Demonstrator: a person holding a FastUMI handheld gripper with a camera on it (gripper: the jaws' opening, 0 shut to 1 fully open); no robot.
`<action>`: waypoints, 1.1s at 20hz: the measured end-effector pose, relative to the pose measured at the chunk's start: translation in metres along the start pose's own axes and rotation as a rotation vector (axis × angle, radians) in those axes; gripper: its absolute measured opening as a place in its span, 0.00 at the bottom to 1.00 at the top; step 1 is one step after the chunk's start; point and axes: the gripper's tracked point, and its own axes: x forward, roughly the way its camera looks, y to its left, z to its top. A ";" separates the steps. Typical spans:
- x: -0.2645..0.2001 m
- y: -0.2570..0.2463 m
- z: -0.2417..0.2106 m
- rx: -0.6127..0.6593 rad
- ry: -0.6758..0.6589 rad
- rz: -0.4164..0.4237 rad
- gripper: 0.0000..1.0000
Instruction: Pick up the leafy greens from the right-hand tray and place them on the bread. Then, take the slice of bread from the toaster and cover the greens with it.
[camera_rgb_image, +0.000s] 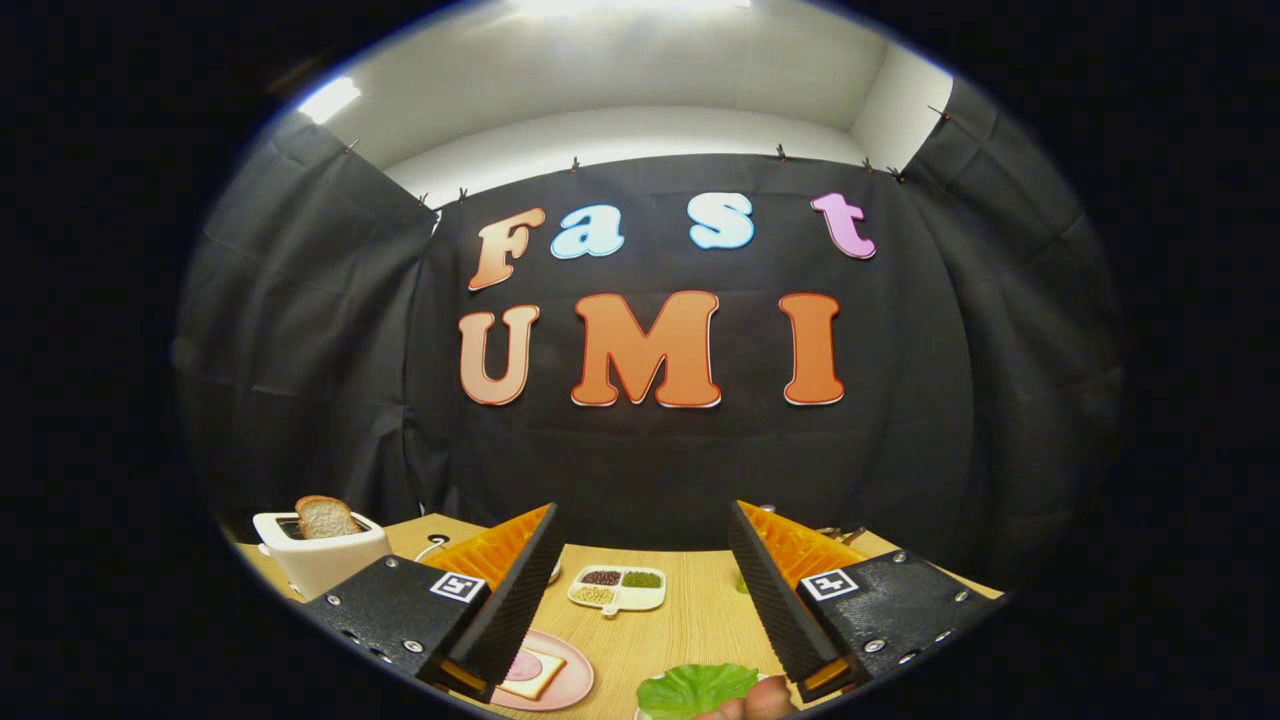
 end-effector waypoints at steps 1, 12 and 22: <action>-0.001 0.001 -0.003 0.010 0.012 0.012 0.99; 0.005 -0.040 -0.057 -0.134 0.227 -0.023 0.99; -0.002 -0.050 -0.137 -0.140 0.599 0.085 0.99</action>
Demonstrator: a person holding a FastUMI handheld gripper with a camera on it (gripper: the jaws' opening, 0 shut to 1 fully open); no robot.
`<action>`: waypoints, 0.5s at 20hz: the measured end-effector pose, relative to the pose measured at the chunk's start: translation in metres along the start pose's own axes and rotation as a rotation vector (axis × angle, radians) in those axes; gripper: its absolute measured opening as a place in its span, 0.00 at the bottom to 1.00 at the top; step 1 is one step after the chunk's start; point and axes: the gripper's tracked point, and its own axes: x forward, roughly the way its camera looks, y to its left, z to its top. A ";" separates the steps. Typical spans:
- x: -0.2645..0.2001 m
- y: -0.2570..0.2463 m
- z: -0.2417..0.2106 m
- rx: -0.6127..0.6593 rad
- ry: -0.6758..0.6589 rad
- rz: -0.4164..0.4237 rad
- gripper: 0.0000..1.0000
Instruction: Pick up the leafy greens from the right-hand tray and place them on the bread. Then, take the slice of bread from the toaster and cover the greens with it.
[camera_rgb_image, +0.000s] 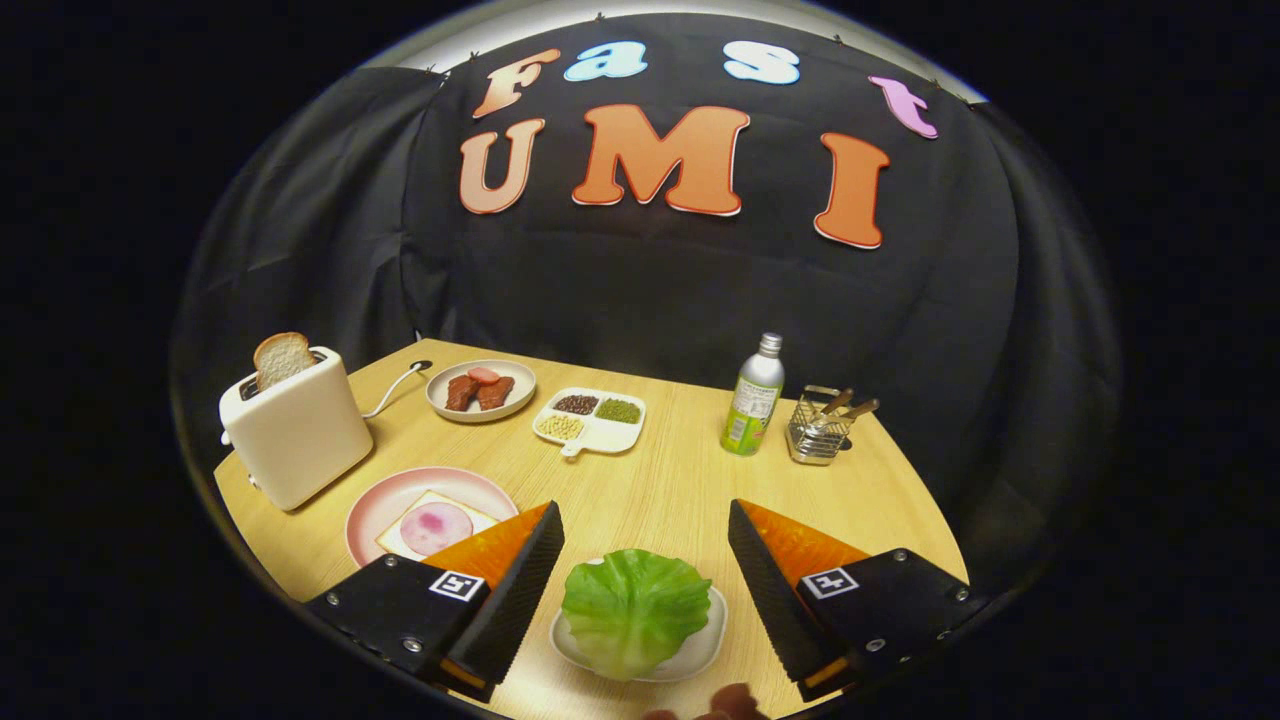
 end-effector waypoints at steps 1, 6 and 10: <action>0.003 0.003 -0.007 0.008 0.048 0.028 0.99; 0.019 0.021 -0.027 0.073 0.232 0.153 0.99; 0.026 0.019 -0.056 0.139 0.385 0.179 1.00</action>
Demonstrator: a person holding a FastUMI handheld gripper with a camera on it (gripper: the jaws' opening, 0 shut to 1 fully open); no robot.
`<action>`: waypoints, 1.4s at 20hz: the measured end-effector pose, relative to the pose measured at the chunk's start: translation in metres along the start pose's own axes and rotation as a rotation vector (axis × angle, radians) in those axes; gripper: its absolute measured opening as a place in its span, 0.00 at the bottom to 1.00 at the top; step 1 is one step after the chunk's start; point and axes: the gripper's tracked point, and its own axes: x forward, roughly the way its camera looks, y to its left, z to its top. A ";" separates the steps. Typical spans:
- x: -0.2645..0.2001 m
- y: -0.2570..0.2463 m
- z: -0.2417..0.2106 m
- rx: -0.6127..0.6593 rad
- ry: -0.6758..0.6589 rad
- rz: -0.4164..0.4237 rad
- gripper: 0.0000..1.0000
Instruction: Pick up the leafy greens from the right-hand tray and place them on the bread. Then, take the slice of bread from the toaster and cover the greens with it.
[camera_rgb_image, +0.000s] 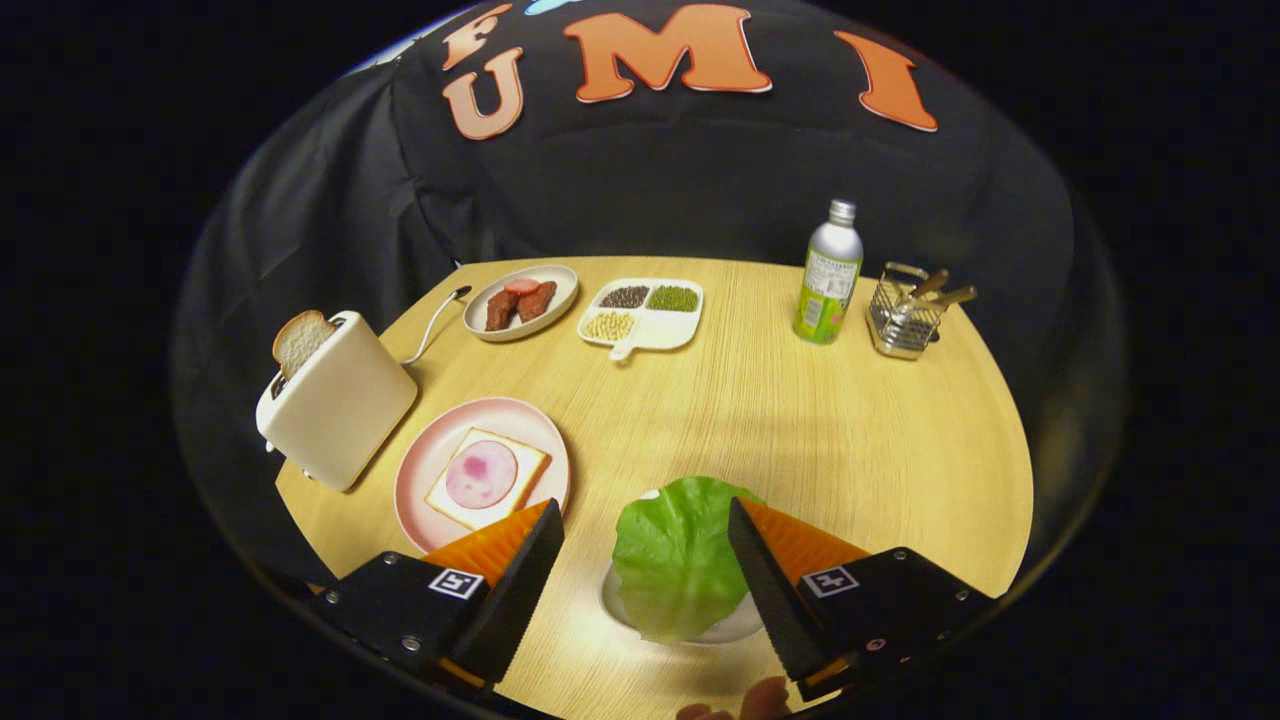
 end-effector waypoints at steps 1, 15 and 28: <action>0.004 -0.004 -0.005 0.023 0.029 -0.001 1.00; 0.056 -0.031 -0.070 -0.025 0.349 -0.101 0.98; 0.052 -0.040 -0.069 0.121 0.335 -0.154 0.06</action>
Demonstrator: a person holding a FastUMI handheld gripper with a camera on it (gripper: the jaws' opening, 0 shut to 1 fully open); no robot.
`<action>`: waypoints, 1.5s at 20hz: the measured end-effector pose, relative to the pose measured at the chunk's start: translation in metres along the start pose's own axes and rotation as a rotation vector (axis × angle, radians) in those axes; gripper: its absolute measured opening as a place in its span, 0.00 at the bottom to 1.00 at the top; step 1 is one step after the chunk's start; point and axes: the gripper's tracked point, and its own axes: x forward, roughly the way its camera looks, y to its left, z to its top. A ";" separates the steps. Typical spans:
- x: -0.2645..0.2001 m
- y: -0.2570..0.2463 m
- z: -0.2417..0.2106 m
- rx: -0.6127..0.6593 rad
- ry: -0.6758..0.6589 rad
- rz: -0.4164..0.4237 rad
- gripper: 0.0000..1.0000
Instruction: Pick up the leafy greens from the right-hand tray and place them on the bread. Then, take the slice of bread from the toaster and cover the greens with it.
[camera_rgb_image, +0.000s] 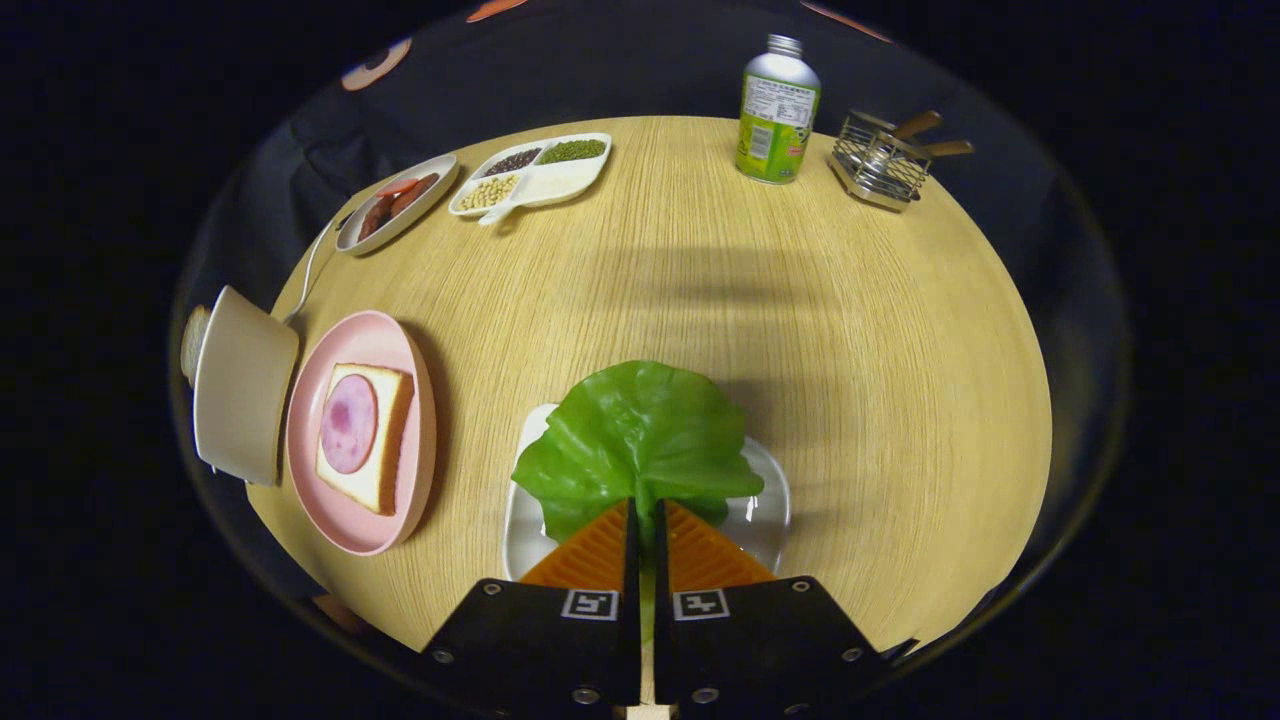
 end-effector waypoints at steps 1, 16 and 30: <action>-0.004 0.001 0.002 -0.002 -0.015 0.007 0.04; -0.096 0.103 0.045 -0.138 -0.254 0.214 0.04; -0.075 0.203 0.032 -0.279 -0.171 0.357 0.03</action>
